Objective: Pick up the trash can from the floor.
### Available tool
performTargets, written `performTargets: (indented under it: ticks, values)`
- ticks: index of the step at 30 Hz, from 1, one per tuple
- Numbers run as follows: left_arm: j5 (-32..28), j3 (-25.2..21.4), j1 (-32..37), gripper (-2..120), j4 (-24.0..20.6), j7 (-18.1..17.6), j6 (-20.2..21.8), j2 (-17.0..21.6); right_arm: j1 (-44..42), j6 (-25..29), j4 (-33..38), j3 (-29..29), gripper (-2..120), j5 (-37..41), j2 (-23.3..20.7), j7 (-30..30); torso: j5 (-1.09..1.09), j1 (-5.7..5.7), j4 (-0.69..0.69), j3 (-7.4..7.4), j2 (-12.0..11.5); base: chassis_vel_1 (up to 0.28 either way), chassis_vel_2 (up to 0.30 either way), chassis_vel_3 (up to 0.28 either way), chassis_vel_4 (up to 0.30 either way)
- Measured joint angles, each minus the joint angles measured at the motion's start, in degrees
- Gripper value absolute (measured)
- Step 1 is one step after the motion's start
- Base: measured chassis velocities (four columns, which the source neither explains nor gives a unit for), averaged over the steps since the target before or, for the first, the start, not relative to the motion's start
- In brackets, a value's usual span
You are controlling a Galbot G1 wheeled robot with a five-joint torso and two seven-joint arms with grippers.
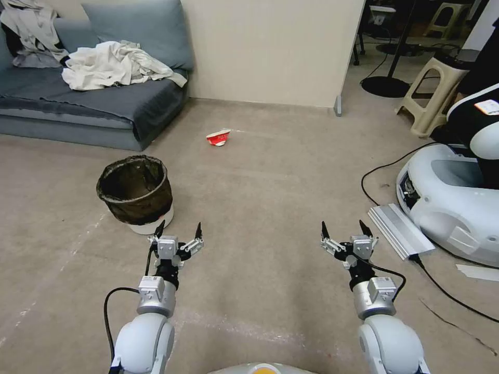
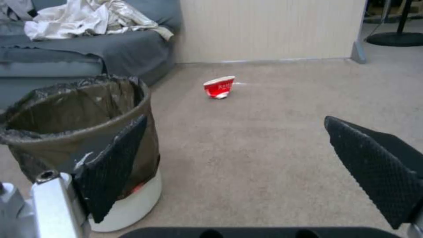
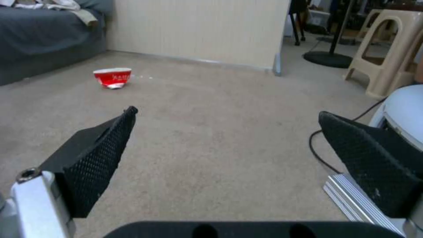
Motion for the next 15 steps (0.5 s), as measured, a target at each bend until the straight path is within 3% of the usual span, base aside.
performTargets:
  ticks: [15]
  values:
    - [0.00, 0.00, 0.00, 100, 0.00, 0.00, 0.00, 0.00, 0.00, 0.00, 0.00, 0.00, 100, 0.00, 0.00, 0.00, 0.00, 0.00, 0.00, 0.00, 0.00, 0.000, 0.000, 0.000, 0.000]
